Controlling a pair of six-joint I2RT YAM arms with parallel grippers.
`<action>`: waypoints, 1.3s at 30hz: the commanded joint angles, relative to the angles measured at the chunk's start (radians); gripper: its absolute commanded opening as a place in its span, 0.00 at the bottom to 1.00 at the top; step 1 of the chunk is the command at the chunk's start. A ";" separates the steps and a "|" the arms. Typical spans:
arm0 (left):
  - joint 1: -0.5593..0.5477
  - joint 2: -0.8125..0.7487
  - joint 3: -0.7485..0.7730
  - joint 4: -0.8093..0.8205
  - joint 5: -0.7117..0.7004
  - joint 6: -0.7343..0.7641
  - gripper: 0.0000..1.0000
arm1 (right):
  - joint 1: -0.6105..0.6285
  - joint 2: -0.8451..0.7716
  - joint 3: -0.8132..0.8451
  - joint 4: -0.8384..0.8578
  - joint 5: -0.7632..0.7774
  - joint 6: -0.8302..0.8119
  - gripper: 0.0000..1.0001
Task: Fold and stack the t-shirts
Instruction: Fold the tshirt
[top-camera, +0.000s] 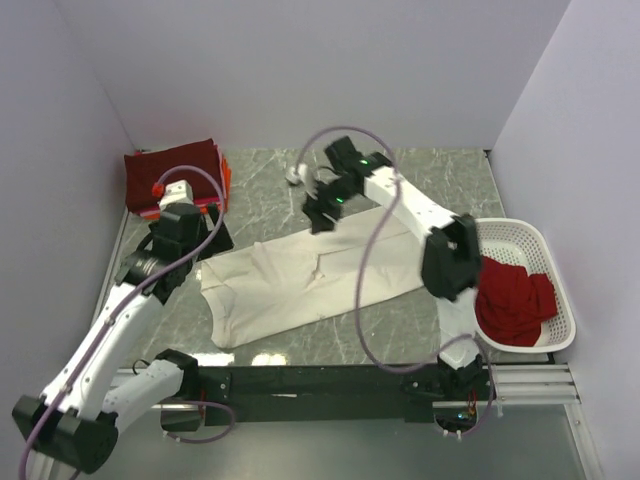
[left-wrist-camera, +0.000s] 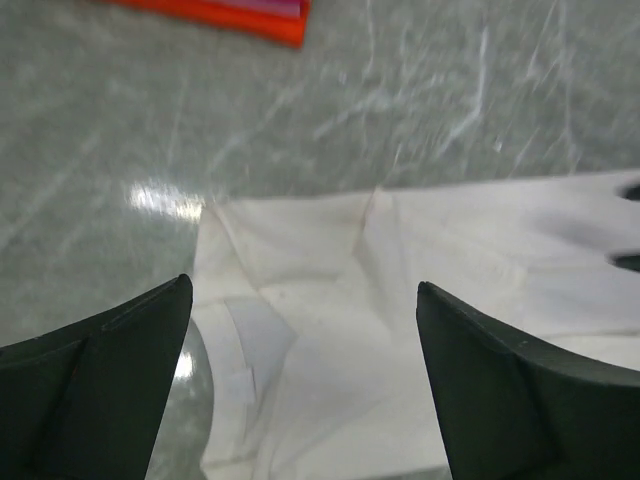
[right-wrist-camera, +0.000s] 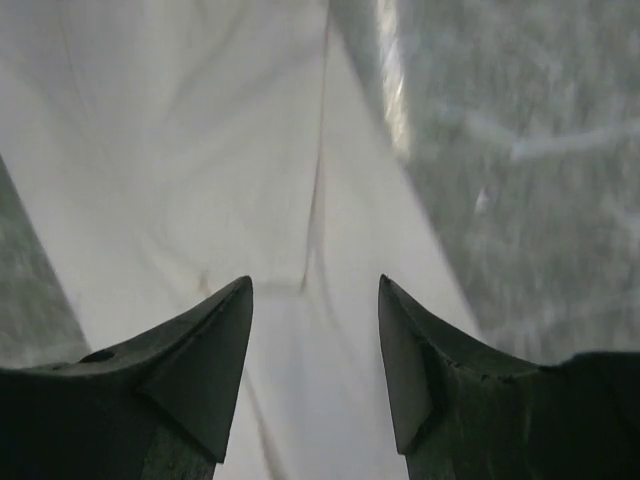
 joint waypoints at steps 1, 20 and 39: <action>0.009 -0.104 -0.043 0.175 -0.094 0.103 0.99 | 0.039 0.310 0.429 -0.207 -0.145 0.366 0.60; 0.011 -0.204 -0.152 0.257 -0.013 0.185 0.99 | 0.124 0.550 0.531 0.138 0.121 0.715 0.69; 0.011 -0.196 -0.154 0.251 -0.018 0.177 1.00 | 0.055 0.519 0.487 0.177 0.197 0.812 0.00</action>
